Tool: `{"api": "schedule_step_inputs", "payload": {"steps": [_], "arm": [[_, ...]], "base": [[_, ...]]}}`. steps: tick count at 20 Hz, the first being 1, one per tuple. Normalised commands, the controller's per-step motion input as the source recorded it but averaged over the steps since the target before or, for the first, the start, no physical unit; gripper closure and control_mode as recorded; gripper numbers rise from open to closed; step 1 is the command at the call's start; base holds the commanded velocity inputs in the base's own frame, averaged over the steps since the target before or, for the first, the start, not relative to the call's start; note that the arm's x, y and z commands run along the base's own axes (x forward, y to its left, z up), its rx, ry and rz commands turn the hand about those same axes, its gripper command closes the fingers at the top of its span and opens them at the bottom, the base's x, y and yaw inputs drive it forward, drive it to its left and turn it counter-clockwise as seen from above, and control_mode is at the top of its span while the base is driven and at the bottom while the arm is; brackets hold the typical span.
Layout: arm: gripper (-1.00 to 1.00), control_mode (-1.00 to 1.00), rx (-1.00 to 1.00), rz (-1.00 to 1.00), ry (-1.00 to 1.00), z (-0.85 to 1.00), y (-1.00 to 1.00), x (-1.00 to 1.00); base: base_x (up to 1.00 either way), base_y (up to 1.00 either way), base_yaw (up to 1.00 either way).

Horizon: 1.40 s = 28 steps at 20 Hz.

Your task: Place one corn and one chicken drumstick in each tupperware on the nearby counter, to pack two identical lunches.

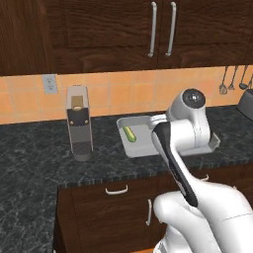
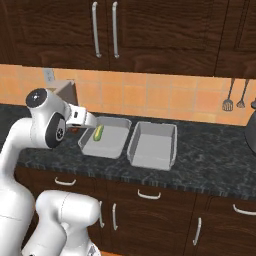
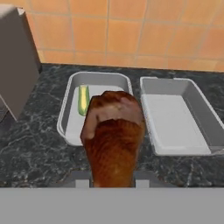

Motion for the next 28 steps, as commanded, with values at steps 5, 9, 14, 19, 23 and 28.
{"api": "schedule_step_inputs", "payload": {"steps": [5,9,14,19,23,28], "arm": [[1.0,-1.0,0.0,0.0,0.06,-0.43,0.0,0.69],[1.0,-1.0,0.0,0.02,0.04,-0.53,0.0,0.62],[1.0,-1.0,0.0,0.05,0.0,-0.53,0.0,0.75],[1.0,-1.0,0.0,0.05,0.0,-0.45,0.0,0.77],[1.0,-1.0,0.0,0.03,0.0,-0.29,0.0,0.67],[1.0,-1.0,0.0,0.0,0.05,-0.3,0.04,0.51]], "base": [[0.0,0.0,0.0],[0.0,0.0,0.0],[0.0,0.0,0.0],[0.0,0.0,0.0],[0.0,0.0,0.0],[0.0,0.0,0.0]]}}
